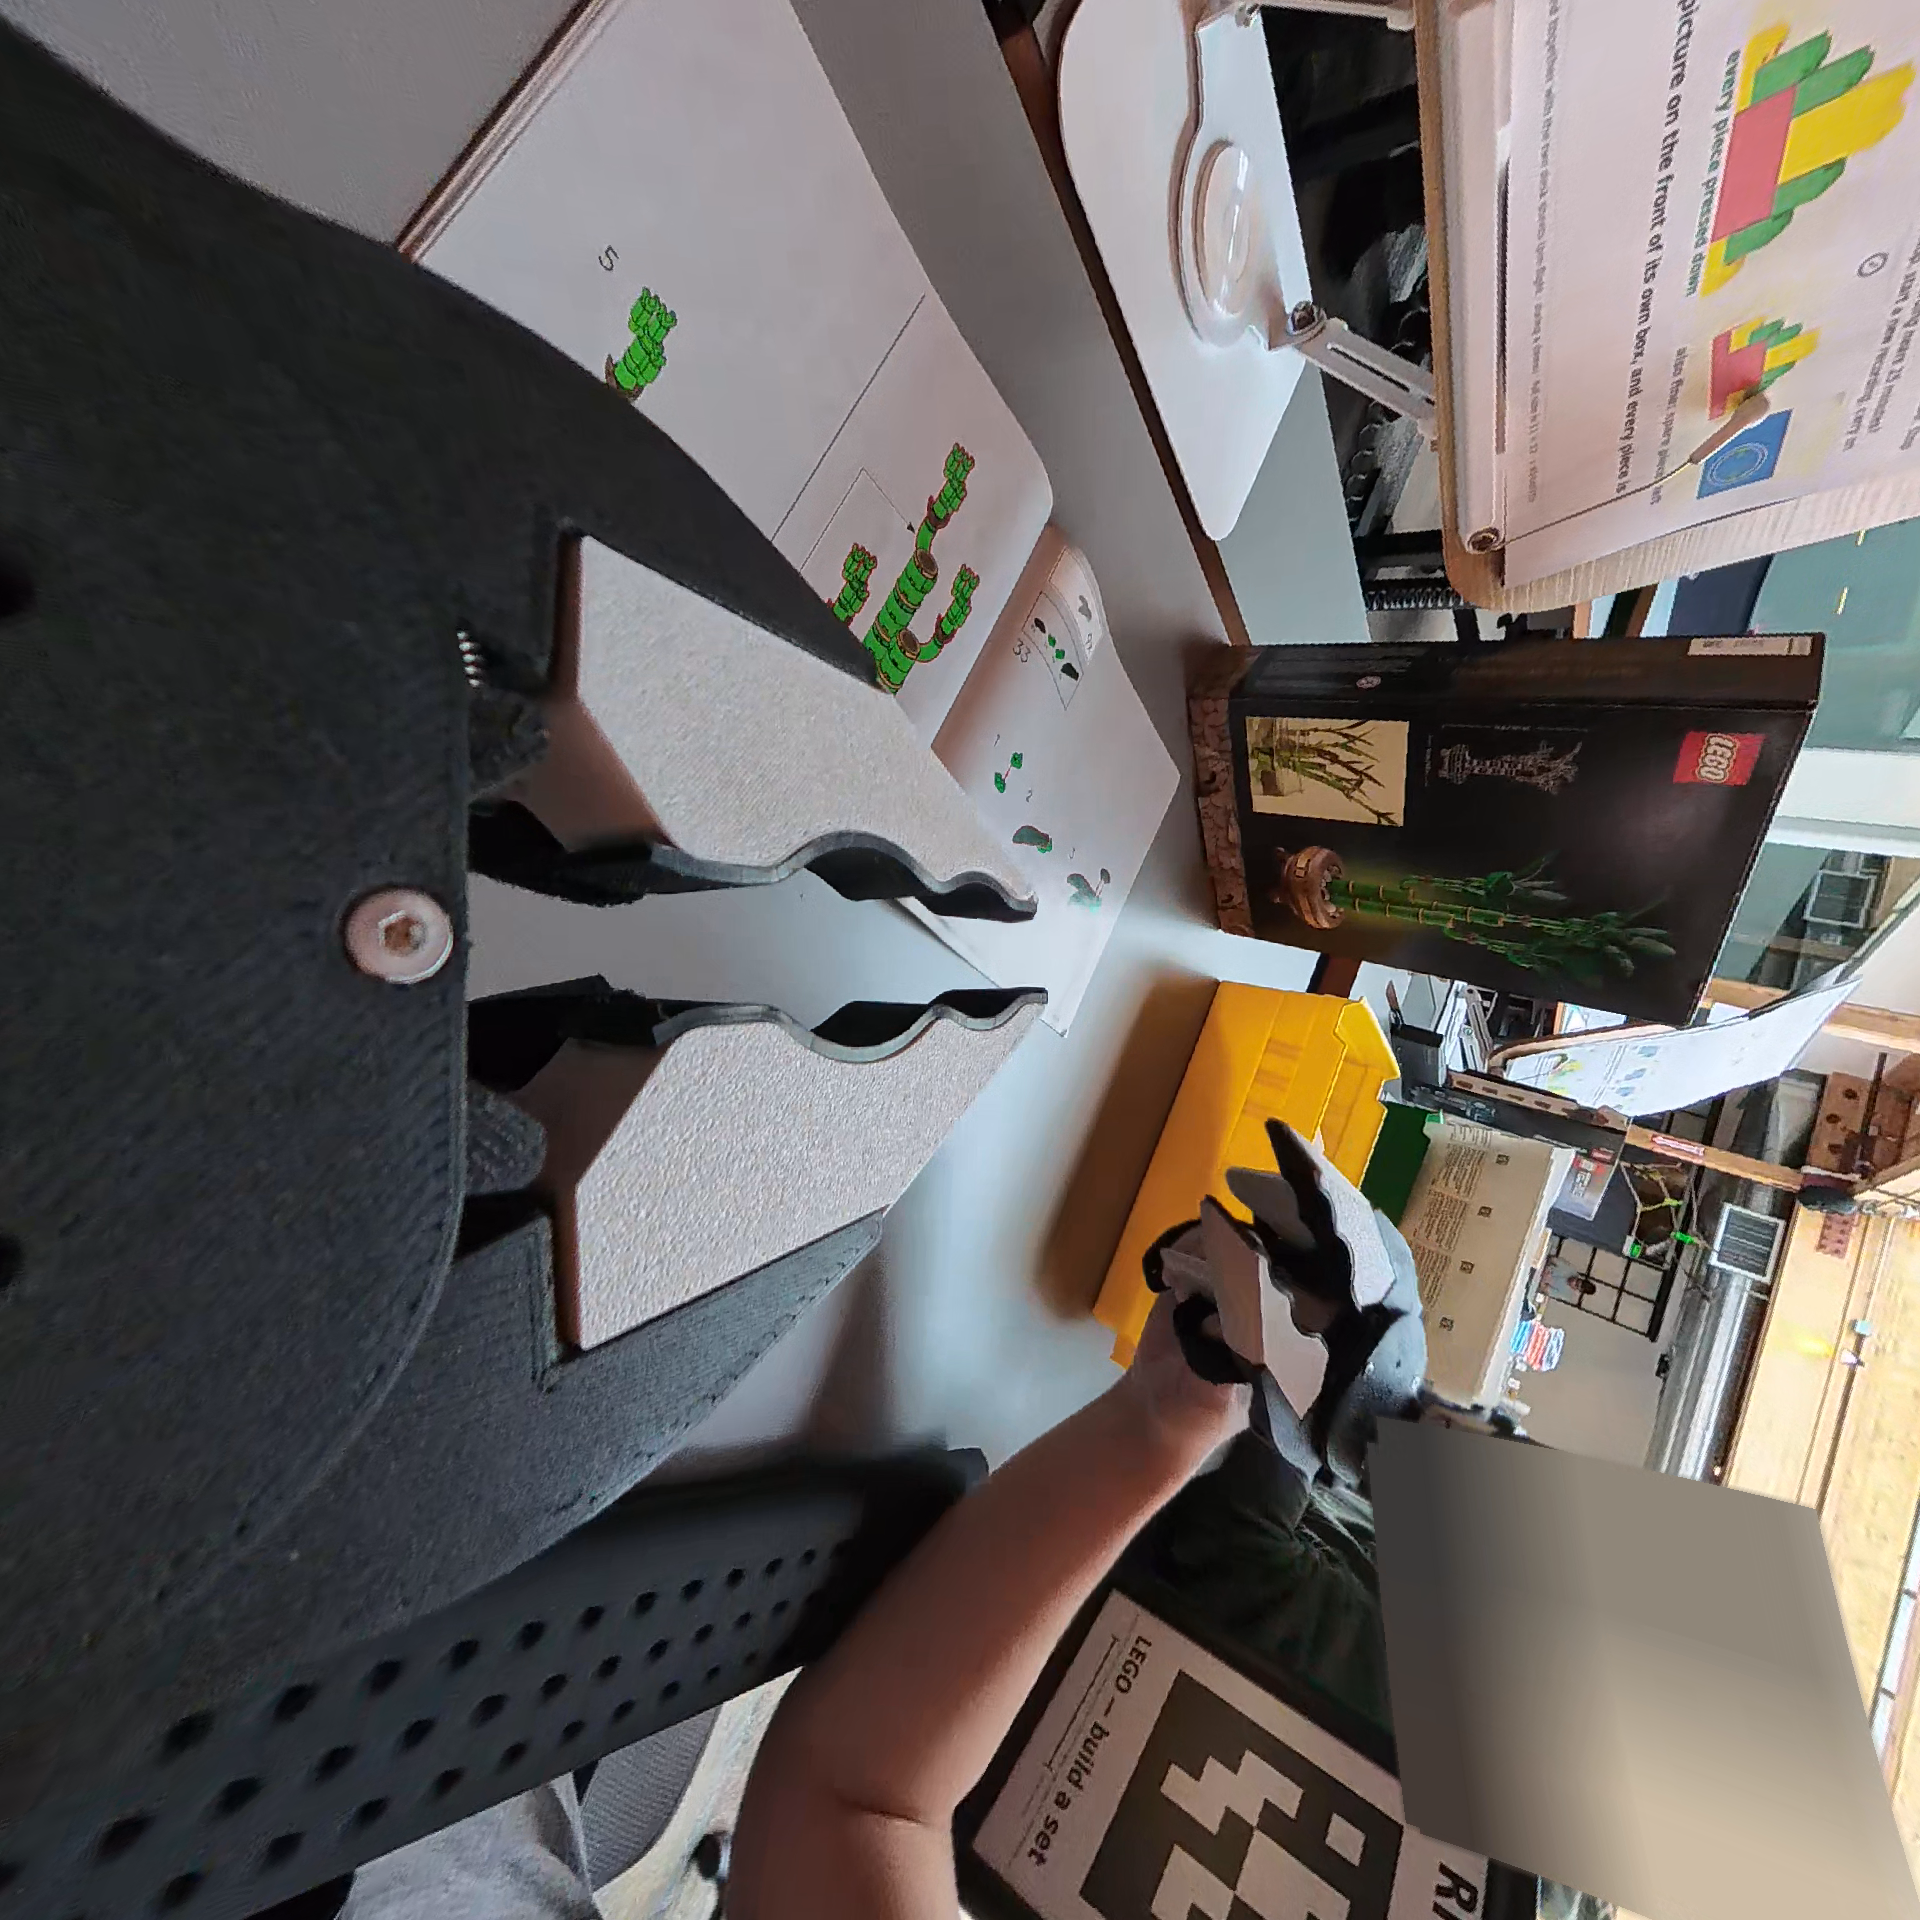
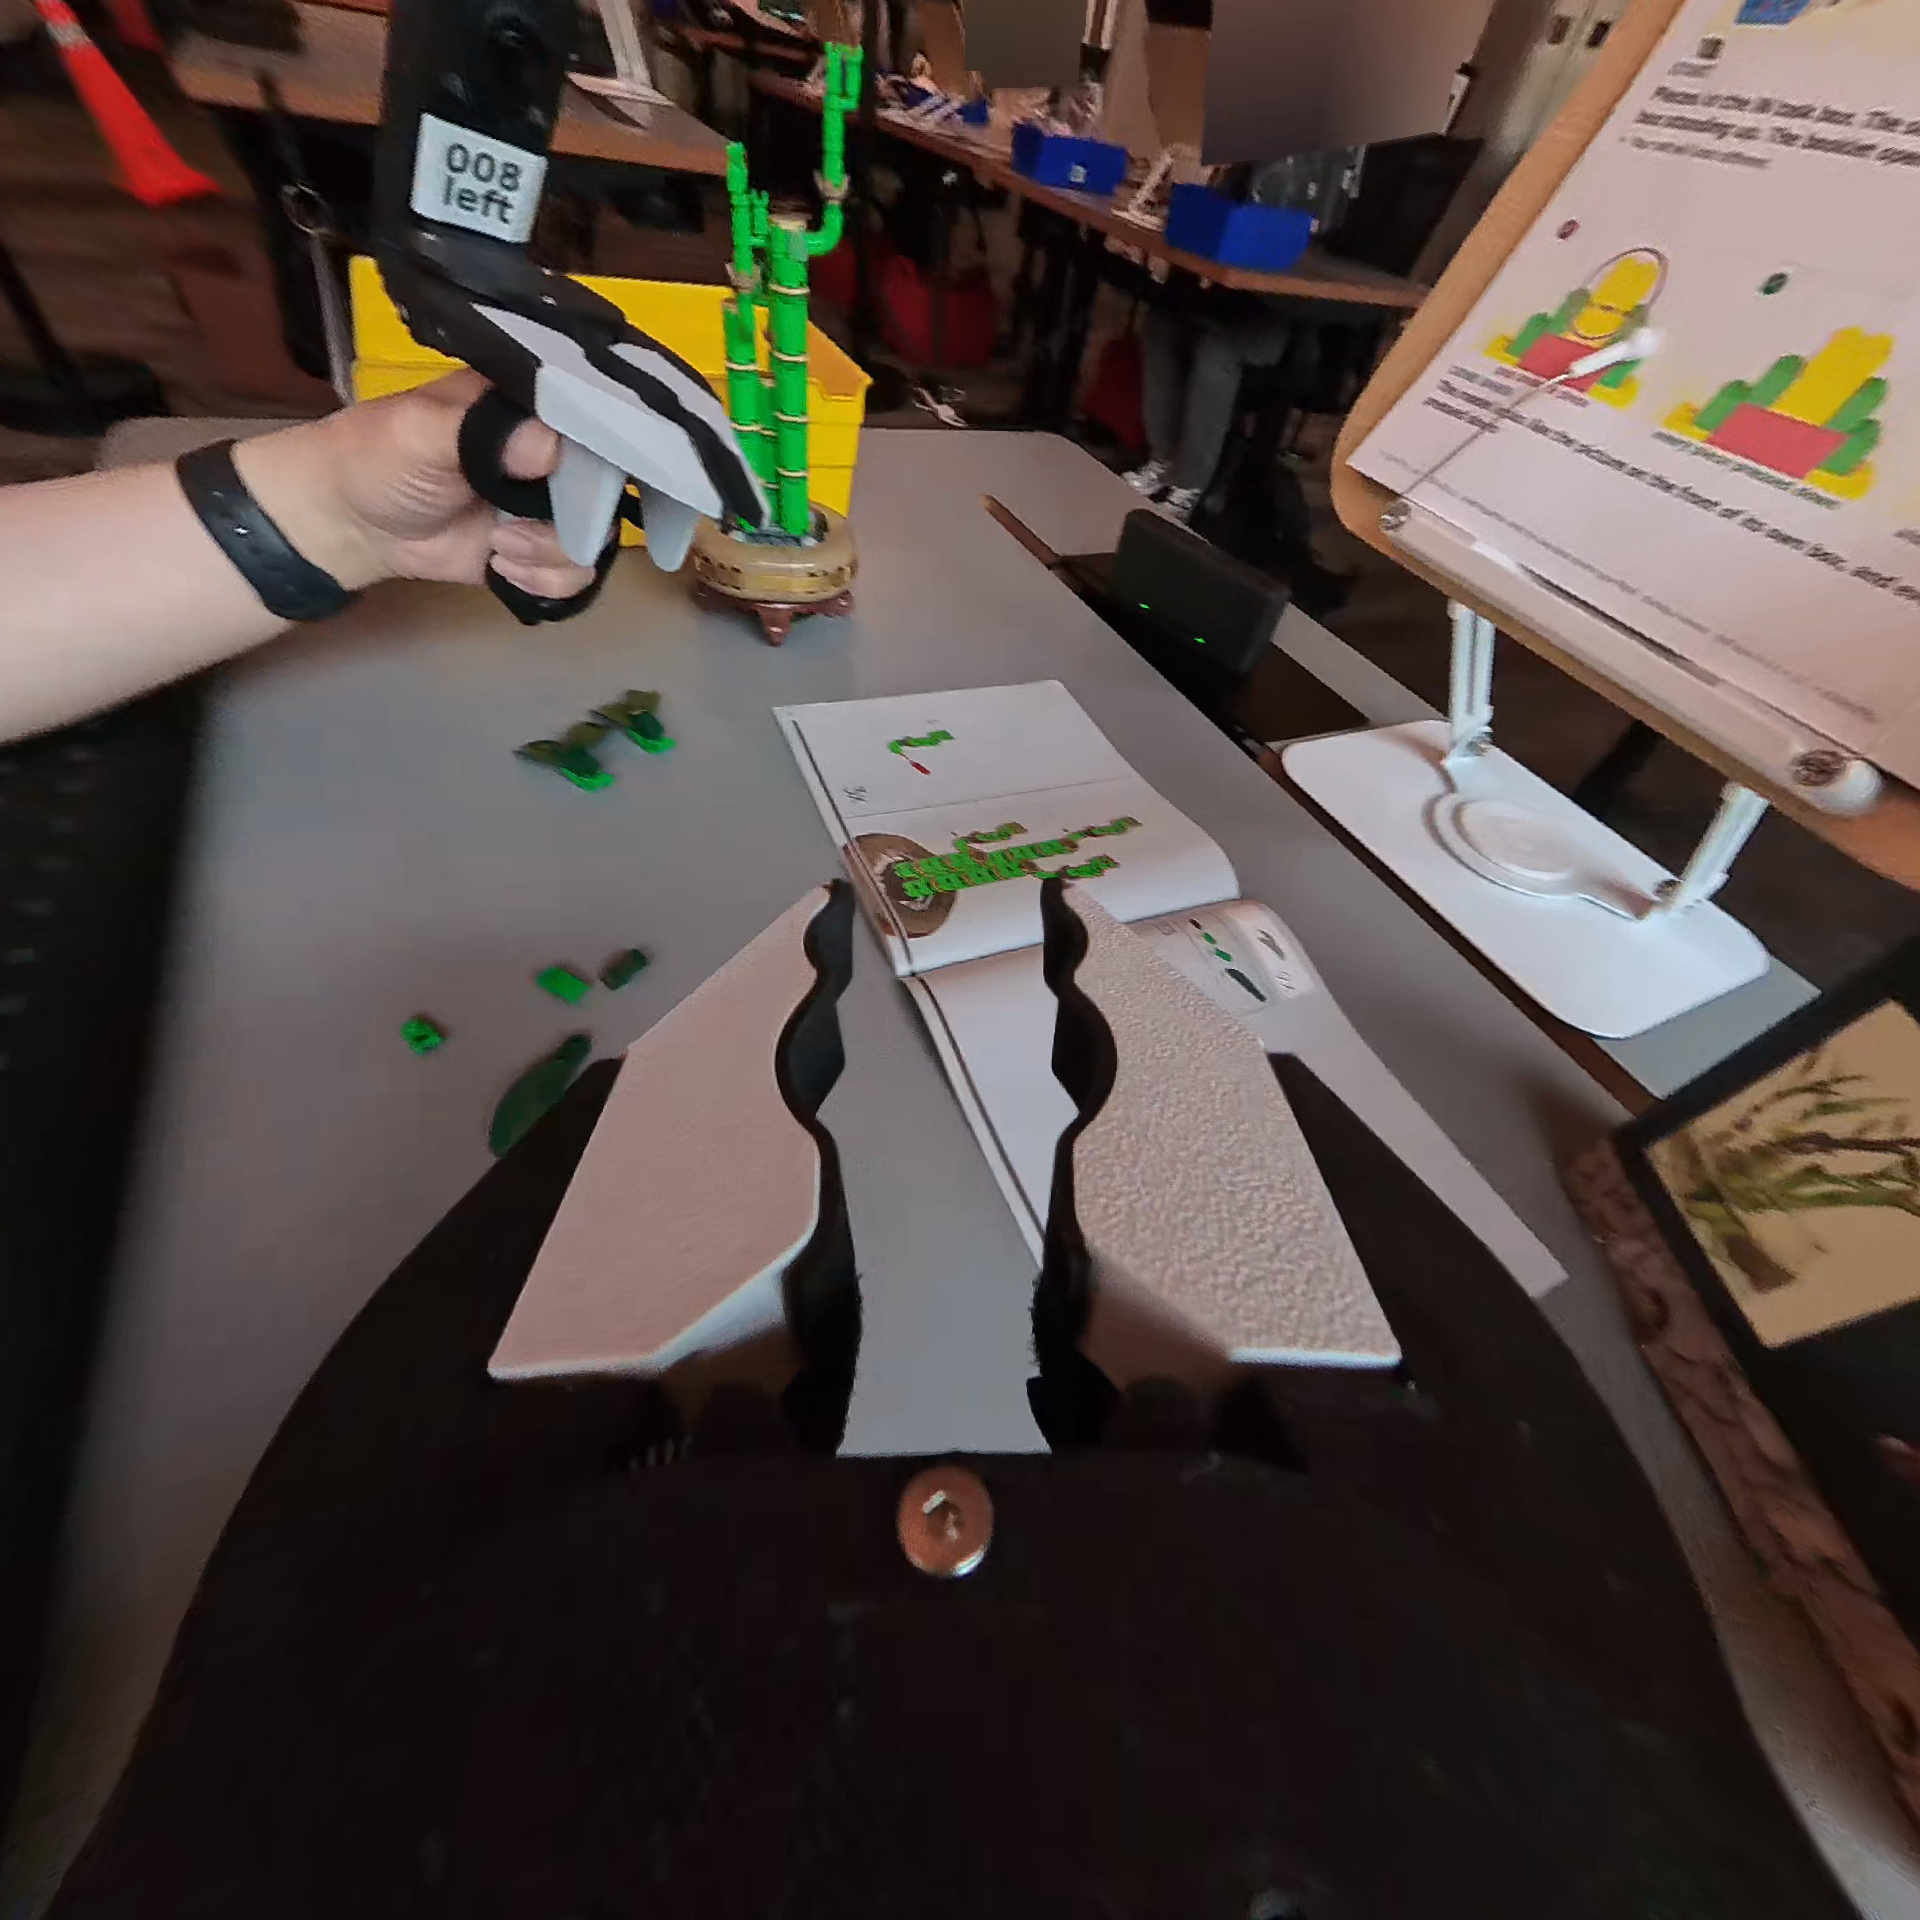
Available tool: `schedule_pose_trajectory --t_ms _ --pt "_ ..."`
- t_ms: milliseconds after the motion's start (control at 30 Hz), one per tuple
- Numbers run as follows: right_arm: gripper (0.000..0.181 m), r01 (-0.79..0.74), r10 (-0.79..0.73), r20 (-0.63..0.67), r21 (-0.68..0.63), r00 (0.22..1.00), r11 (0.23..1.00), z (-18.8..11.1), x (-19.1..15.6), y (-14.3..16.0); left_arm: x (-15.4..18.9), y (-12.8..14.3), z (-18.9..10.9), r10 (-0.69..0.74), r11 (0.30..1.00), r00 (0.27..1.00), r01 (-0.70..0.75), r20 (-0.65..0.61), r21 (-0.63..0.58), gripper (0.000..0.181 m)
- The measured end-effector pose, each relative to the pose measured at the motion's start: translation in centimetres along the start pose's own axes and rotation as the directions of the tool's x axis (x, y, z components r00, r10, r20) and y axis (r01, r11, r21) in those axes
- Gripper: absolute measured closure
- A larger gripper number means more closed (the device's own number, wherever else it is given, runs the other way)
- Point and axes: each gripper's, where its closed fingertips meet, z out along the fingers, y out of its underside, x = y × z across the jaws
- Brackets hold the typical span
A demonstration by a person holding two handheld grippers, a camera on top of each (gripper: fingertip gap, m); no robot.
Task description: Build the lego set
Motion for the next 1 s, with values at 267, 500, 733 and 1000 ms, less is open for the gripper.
schedule_pose_trajectory --t_ms 267,500,733,1000 --pt "0.149 -0.014 0.034 0.283 -0.072 0.959 0.997 5.2 -5.4 3.0 -0.1 1.4 1.0 0.022 0.998 1.0 -0.02 0.019 -0.065 0.171" --pt "0.162 0.197 -0.064 0.439 -0.264 0.896 0.944 9.5 -11.5 7.1 -0.9 2.1 1.4 -0.031 0.997 0.999 0.033 0.032 -0.069 0.177" --pt "0.162 0.305 -0.117 0.512 -0.302 0.851 0.903 9.9 -13.4 9.3 -0.7 2.1 1.4 -0.023 0.996 0.999 0.025 0.028 -0.085 0.176" --pt "0.163 0.308 -0.089 0.546 -0.324 0.833 0.894 10.7 -14.6 9.9 -0.7 1.9 1.0 -0.028 0.996 0.999 0.03 0.032 -0.082 0.175"
